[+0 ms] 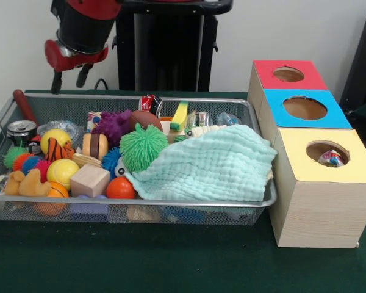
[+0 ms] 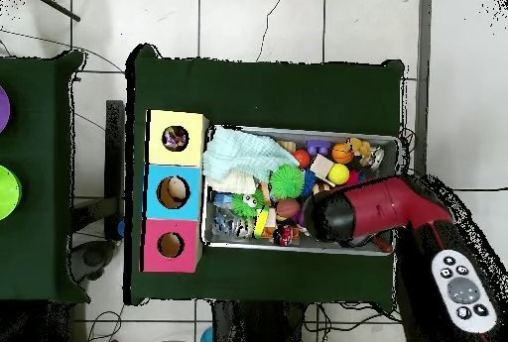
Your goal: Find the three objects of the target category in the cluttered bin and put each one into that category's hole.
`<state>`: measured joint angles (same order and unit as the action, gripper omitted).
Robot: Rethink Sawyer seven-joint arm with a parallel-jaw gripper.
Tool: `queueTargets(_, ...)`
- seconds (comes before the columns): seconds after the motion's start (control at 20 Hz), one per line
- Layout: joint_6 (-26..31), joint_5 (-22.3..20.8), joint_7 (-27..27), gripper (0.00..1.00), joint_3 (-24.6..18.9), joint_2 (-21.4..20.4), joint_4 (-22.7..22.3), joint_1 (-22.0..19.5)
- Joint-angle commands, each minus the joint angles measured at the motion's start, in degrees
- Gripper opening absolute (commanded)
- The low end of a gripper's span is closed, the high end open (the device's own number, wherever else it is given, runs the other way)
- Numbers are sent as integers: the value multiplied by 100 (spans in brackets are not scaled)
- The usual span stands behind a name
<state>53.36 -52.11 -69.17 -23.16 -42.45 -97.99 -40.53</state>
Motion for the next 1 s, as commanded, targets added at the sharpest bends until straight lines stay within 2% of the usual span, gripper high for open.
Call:
queueTargets(0.05,-920,567,1570,100,-1178,67,-492,-631)
queueTargets(0.3,-1340,726,1450,100,-1692,-4,-773,-911)
queueTargets(0.4,-1304,742,1420,100,-1745,10,-837,-945)
queueTargets(0.6,-870,486,1164,100,-1368,144,-704,-645)
queueTargets(0.7,-845,423,1025,100,-1272,200,-681,-587)
queueTargets(1.0,-750,530,698,100,-1039,222,-828,-565)
